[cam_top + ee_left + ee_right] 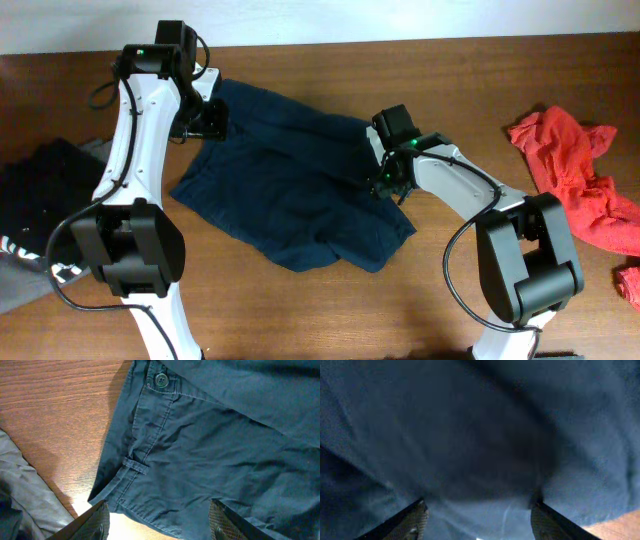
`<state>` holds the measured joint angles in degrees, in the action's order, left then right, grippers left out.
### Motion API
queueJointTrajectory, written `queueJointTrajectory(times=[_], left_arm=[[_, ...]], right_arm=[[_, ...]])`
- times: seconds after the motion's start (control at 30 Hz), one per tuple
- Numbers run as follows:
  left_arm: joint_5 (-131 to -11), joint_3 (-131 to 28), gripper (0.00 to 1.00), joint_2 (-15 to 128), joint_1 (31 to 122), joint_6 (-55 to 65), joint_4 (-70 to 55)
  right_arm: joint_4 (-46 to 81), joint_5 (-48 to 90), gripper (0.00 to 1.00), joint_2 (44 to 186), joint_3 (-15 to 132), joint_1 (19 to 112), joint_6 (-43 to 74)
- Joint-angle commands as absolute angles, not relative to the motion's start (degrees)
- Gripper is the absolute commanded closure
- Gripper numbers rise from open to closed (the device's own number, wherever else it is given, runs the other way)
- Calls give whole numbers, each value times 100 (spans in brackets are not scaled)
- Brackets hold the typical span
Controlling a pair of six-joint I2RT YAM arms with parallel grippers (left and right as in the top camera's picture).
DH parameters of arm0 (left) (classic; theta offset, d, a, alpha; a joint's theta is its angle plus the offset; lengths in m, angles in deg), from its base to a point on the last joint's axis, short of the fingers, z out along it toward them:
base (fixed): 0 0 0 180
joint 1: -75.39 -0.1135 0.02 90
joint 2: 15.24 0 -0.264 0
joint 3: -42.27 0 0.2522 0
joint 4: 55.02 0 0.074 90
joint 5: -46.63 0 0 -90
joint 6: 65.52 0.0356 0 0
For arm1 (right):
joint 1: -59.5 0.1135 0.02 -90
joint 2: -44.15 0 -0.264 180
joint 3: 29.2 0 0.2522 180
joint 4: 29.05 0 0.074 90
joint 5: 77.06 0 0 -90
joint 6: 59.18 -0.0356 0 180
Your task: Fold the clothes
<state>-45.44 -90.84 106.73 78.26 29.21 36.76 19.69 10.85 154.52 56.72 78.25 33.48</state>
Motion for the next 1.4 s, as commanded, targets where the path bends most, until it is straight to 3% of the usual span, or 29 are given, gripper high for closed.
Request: queueJointTrajectory(times=[0.0, 0.03, 0.07, 0.17, 0.27, 0.33, 0.57, 0.6, 0.73, 0.83, 1.03, 1.37], left_arm=[[-4546, -9045, 37, 10669, 7822, 2928, 3661], [-4546, -9045, 37, 10669, 7822, 2928, 3661], [-4546, -9045, 37, 10669, 7822, 2928, 3661], [-4546, -9045, 36, 10669, 7822, 2928, 3659], [-4544, -9045, 36, 10669, 7819, 2930, 3639], [-4544, -9045, 36, 10669, 7822, 2930, 3613], [-4546, -9045, 36, 10669, 7822, 2928, 3501], [-4546, -9045, 36, 10669, 7822, 2930, 3488], [-4535, -9045, 32, 10669, 7819, 2930, 3488], [-4419, -9047, 33, 10667, 7809, 2926, 3499], [-4428, -9377, 33, 10640, 7503, 2878, 4098], [-4946, -9874, 32, 10614, 6856, 2882, 4577]], right_arm=[[1803, 895, 33, 15356, 5497, 7862, 3121], [1738, 801, 38, 15356, 5464, 7862, 3014], [1701, 646, 50, 15356, 5451, 7862, 2882], [1679, 447, 74, 15349, 5464, 7862, 2839], [1795, 429, 90, 15236, 5619, 7822, 2839], [2002, 433, 96, 15059, 5838, 7774, 2839], [2553, 696, 96, 14486, 6797, 7510, 2928], [2634, 930, 92, 14486, 6837, 7479, 3070], [2896, 2025, 55, 14597, 6771, 7571, 3475], [2831, 2204, 43, 14779, 6682, 7844, 3755], [2236, 2169, 28, 15236, 6682, 8557, 4299], [872, 1308, 21, 16285, 6686, 9020, 4192]])
